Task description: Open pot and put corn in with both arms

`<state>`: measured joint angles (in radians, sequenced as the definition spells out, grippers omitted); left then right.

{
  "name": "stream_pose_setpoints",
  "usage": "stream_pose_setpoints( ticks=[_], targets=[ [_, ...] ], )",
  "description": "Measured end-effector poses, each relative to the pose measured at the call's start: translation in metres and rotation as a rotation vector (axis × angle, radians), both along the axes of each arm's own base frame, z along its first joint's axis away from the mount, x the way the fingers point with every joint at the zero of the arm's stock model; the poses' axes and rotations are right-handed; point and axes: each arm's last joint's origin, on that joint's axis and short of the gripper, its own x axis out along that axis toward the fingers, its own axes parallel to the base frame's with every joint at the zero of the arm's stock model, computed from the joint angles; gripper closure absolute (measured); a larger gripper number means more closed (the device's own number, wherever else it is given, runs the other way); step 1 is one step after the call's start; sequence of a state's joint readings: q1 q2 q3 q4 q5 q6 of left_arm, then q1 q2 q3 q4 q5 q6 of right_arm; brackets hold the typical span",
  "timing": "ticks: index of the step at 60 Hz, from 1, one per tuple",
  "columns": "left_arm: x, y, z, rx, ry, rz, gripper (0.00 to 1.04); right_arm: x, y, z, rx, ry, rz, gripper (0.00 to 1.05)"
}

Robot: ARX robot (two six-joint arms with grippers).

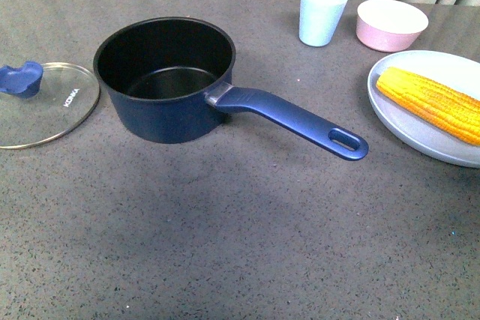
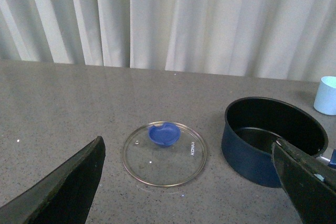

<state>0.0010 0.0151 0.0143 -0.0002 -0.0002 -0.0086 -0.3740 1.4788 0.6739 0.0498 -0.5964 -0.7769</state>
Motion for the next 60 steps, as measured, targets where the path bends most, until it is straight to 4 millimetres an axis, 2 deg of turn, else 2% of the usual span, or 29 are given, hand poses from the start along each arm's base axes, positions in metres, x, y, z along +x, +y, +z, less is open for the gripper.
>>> stream_pose_setpoints(
  ticks=[5,13,39,53,60],
  targets=[
    [0.0,0.0,0.0,0.0,0.0,0.0,0.09,0.02,0.002,-0.021,-0.071,0.057,0.078,0.09],
    [0.0,0.0,0.0,0.0,0.0,0.0,0.09,0.04,0.011,-0.039,-0.13,0.108,0.177,0.09],
    [0.0,0.0,0.0,0.0,0.0,0.0,0.09,0.099,0.032,-0.049,-0.226,0.095,0.244,0.09],
    [0.0,0.0,0.0,0.0,0.0,0.0,0.09,0.117,0.038,-0.061,-0.228,0.13,0.238,0.09],
    [0.0,0.0,0.0,0.0,0.0,0.0,0.09,0.122,0.041,-0.065,-0.222,0.143,0.228,0.24]
  ],
)
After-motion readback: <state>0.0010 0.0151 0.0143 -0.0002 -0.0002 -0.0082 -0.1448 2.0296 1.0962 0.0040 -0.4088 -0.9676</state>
